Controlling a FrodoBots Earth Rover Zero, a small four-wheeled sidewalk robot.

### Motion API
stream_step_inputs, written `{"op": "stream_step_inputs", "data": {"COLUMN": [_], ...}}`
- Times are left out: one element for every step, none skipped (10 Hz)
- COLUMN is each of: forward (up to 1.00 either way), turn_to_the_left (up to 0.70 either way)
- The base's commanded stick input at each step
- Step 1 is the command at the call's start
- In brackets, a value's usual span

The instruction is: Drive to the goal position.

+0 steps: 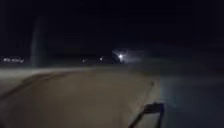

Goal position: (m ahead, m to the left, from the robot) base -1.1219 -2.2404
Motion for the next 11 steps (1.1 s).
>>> {"op": "stream_step_inputs", "data": {"forward": [0.70, 0.70, 0.70, 0.70, 0.70, 0.70, 0.70, 0.70, 0.70, 0.70, 0.70], "turn_to_the_left": [0.00, 0.00, 0.00, 0.00, 0.00, 0.00, 0.00, 0.00, 0.00, 0.12, 0.24]}}
